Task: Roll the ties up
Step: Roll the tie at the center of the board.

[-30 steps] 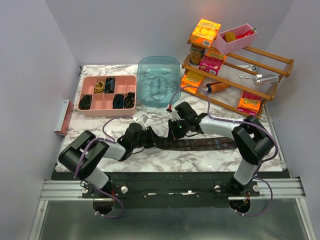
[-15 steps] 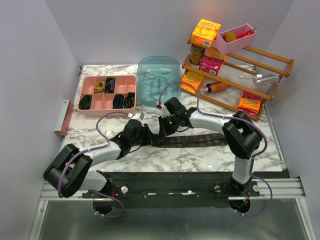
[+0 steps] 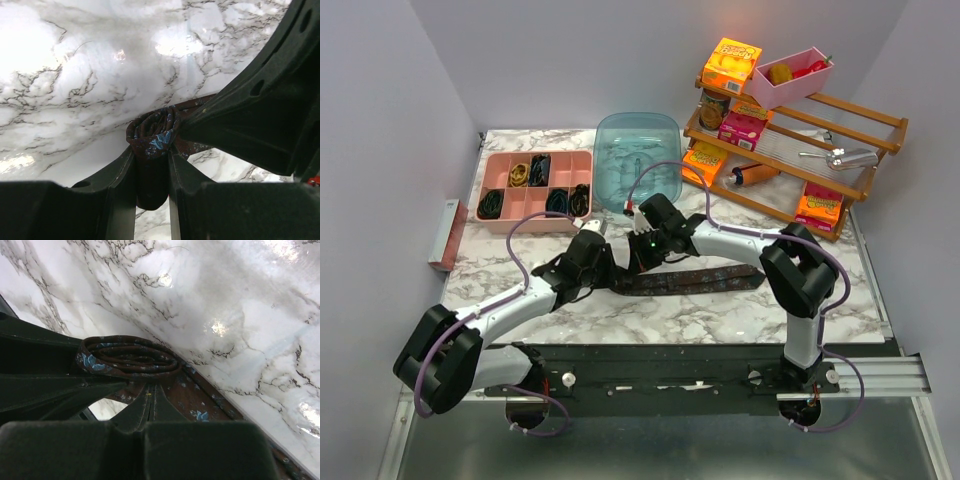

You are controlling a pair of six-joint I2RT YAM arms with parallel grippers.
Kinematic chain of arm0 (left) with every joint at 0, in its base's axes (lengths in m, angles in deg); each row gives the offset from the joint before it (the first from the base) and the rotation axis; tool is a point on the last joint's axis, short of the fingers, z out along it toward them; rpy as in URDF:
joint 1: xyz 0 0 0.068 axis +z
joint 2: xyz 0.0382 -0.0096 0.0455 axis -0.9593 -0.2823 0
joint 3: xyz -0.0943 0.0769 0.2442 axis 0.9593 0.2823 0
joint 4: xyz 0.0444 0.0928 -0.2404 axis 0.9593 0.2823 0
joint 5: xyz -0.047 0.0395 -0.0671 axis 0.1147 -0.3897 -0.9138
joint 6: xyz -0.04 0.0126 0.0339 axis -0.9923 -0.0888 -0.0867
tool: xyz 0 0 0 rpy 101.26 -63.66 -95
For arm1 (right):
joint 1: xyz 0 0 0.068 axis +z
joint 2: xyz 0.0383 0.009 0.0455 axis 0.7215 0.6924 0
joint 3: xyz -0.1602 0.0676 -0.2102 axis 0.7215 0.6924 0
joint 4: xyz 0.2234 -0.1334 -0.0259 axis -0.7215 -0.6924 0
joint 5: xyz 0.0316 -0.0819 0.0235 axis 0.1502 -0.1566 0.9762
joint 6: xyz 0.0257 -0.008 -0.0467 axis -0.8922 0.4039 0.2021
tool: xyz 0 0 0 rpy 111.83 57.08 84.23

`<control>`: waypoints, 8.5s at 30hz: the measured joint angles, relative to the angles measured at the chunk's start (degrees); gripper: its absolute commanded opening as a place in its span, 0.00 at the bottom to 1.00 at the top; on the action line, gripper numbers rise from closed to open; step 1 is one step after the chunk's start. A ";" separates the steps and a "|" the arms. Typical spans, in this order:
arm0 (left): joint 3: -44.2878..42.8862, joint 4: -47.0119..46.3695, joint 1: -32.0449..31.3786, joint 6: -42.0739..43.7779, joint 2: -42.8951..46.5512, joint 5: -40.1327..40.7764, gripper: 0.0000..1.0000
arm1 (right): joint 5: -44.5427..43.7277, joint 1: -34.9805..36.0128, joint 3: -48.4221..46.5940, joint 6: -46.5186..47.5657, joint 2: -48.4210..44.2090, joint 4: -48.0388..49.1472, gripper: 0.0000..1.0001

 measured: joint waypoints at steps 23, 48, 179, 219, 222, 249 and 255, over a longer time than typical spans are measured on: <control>-3.98 7.82 -0.61 2.93 -1.53 3.08 0.00 | 0.02 1.31 -0.04 -0.48 2.84 0.02 0.00; -12.66 17.84 -9.07 5.14 -8.07 14.95 0.00 | 0.22 2.62 -1.44 -3.87 5.38 0.68 0.00; 0.66 18.80 -13.05 -4.35 14.73 13.20 0.22 | -0.59 0.68 -5.16 -1.31 1.05 0.04 0.00; 2.54 17.75 -12.94 -5.22 18.38 12.13 0.30 | -1.03 4.15 4.28 -2.19 -1.55 3.02 0.00; 3.85 16.52 -12.94 -5.22 19.30 10.51 0.13 | -2.01 4.22 3.76 -2.14 -2.99 2.51 0.00; 12.87 8.70 -22.14 -12.59 13.55 11.17 0.00 | -4.20 4.59 -10.56 -0.81 7.45 -2.25 0.00; 10.60 9.31 -22.82 -14.47 9.92 13.70 0.00 | -4.33 4.70 -10.32 -0.33 7.48 -3.21 0.00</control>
